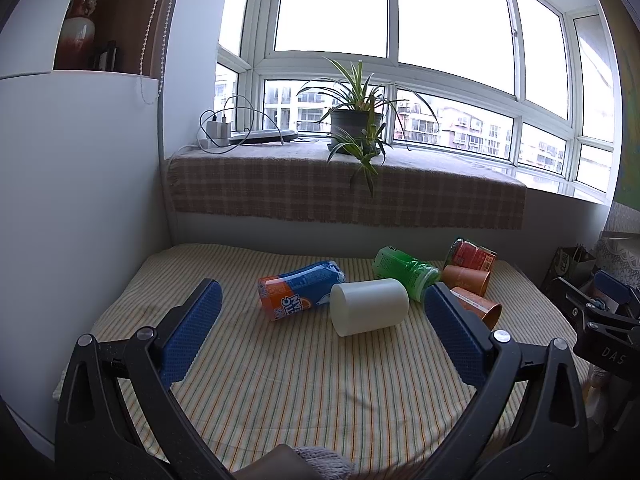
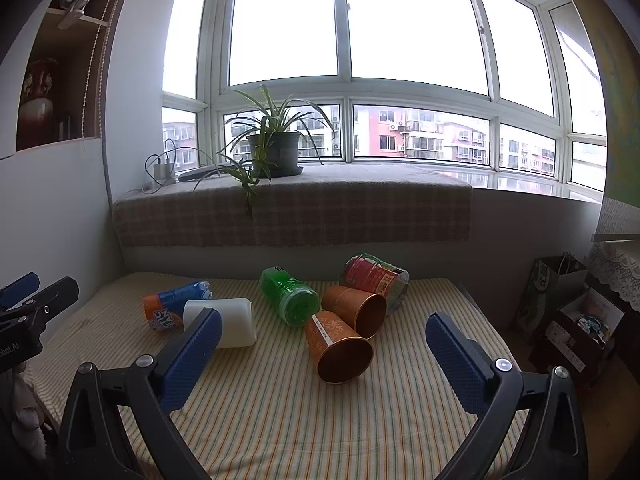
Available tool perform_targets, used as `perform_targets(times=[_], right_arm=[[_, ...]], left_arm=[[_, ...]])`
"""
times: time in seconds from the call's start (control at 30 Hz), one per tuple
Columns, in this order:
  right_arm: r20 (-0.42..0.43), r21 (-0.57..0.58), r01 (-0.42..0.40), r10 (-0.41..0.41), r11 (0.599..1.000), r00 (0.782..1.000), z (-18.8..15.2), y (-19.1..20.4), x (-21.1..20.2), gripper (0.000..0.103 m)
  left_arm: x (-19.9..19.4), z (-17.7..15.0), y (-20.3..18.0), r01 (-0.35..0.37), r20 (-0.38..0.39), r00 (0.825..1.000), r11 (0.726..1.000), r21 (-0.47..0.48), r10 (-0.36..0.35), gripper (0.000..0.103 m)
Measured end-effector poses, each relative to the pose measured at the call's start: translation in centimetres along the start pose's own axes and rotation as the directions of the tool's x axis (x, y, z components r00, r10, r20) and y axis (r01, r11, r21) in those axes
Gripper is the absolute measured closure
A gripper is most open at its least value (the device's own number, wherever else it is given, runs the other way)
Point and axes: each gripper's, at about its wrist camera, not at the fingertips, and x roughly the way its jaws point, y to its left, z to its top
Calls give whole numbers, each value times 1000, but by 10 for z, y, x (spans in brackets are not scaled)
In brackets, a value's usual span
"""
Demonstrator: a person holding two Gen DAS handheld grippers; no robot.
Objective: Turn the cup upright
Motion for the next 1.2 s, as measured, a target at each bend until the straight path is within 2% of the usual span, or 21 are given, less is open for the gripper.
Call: perform_targets(times=[1.2], right_arm=[[-19,-8,-15,15,1000,1000,-3,4,5,0]], left_arm=[[-2,0,0,0,1,1000,1000,-3,0,0]])
